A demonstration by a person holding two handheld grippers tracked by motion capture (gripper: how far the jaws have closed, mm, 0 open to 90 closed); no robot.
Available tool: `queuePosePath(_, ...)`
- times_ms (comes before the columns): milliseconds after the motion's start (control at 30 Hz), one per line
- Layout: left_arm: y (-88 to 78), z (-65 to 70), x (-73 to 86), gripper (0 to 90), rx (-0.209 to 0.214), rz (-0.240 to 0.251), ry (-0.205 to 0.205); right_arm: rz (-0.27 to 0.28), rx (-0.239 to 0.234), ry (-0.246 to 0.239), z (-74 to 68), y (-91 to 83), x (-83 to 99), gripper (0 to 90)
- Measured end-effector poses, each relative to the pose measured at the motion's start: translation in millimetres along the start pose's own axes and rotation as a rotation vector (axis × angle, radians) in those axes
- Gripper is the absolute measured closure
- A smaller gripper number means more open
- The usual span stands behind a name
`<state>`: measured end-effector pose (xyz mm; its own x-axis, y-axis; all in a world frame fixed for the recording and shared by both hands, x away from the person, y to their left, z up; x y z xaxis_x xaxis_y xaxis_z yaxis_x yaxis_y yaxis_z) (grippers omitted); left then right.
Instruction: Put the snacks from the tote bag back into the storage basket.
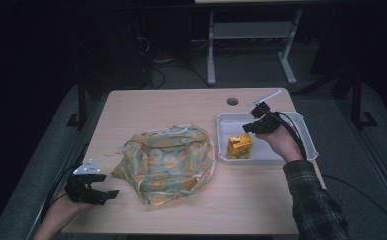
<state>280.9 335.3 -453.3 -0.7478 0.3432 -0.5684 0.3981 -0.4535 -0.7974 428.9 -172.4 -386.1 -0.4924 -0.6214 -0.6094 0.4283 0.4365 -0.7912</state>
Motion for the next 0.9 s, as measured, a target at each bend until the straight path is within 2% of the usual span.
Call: queuePosePath(900, 2.0, 0.3, -1.0, 18.8, 0.012, -0.012, -0.002, -0.026, -0.017, 0.005, -8.3, -8.5, 6.1, 89.6)
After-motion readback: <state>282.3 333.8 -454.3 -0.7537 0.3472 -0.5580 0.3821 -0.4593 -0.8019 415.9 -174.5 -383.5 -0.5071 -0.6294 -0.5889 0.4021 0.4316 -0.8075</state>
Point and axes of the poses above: each handheld gripper's, and its own axes: y roughly forward along the jaws, x roughly out of its underside, z roughly to its right, the point moved 3 cm from there along y, roughly forward along the jaws, and after that the axes turned 13 degrees about -y, right-handed, at the moved point
